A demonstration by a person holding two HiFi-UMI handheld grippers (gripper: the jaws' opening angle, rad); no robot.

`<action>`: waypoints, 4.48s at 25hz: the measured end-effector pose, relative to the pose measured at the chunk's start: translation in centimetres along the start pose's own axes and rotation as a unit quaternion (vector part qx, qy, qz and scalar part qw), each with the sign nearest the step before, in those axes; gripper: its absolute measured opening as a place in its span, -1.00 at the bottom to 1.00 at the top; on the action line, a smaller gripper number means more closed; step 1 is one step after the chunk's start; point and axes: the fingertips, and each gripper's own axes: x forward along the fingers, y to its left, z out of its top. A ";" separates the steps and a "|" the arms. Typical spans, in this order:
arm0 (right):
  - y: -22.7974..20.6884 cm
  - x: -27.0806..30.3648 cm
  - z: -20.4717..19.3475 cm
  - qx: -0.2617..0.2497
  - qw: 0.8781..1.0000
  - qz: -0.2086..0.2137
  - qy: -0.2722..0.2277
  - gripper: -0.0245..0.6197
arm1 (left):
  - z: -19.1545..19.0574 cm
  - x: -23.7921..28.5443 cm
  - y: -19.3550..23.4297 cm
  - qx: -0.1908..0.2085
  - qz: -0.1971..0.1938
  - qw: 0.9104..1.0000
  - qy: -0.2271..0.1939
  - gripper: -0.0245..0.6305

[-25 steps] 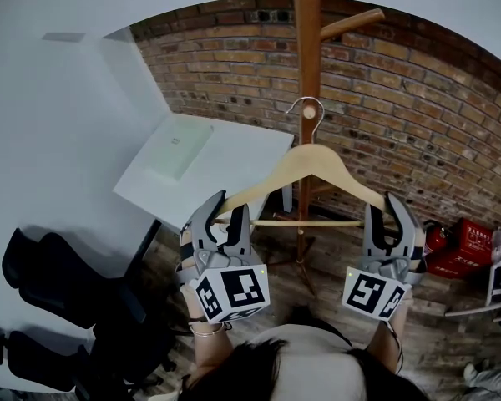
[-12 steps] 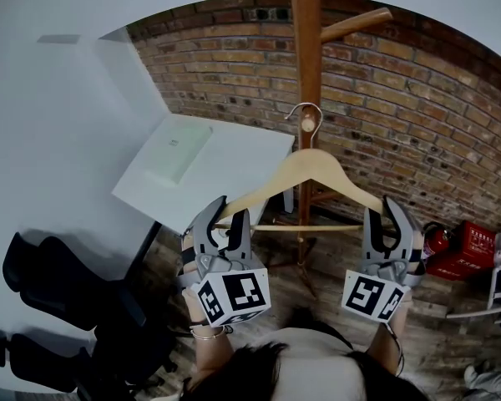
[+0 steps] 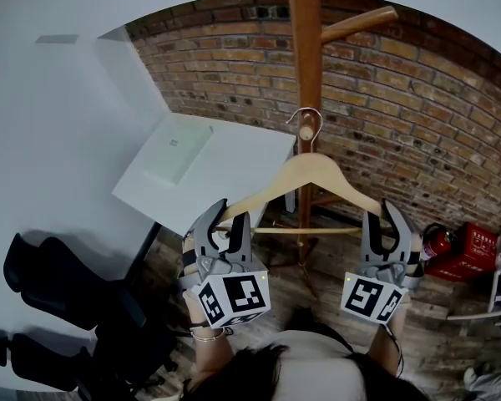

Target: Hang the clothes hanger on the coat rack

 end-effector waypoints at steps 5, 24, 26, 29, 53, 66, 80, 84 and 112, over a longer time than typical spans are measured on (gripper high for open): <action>0.4 0.3 -0.3 0.004 1.000 0.001 -0.001 -0.51 | -0.4 0.3 -0.1 -0.007 -0.002 1.000 0.002 -0.49; 1.0 1.8 -0.8 0.048 0.999 0.009 -0.011 -0.51 | -1.1 2.6 -0.5 -0.021 0.008 1.000 -0.006 -0.48; 1.1 2.0 -0.9 0.049 0.999 0.009 -0.012 -0.51 | -1.1 2.9 -0.6 -0.023 0.008 1.000 -0.006 -0.48; 1.0 2.3 -1.0 0.052 0.999 0.011 -0.013 -0.51 | -1.2 3.3 -0.7 -0.026 0.008 1.000 -0.006 -0.48; 1.7 1.6 -0.7 0.070 0.997 0.026 -0.016 -0.51 | -1.3 2.2 -0.8 -0.055 0.003 0.998 -0.022 -0.48; 2.6 -2.1 0.6 0.103 0.994 0.037 -0.020 -0.52 | -1.7 -1.9 -0.8 -0.087 -0.010 0.995 -0.037 -0.60; 3.2 -7.3 2.1 0.134 0.990 0.033 -0.021 -0.61 | -2.1 -7.3 -1.4 -0.137 -0.026 0.989 -0.056 -0.78; 3.9 -9.0 2.8 0.154 0.987 0.039 -0.021 -0.65 | -2.8 -9.1 -1.6 -0.151 -0.033 0.986 -0.057 -0.81; 6.9 -21.6 6.5 0.232 0.971 0.053 -0.033 -0.79 | -3.9 -22.6 -2.8 -0.213 -0.056 0.971 -0.091 -0.88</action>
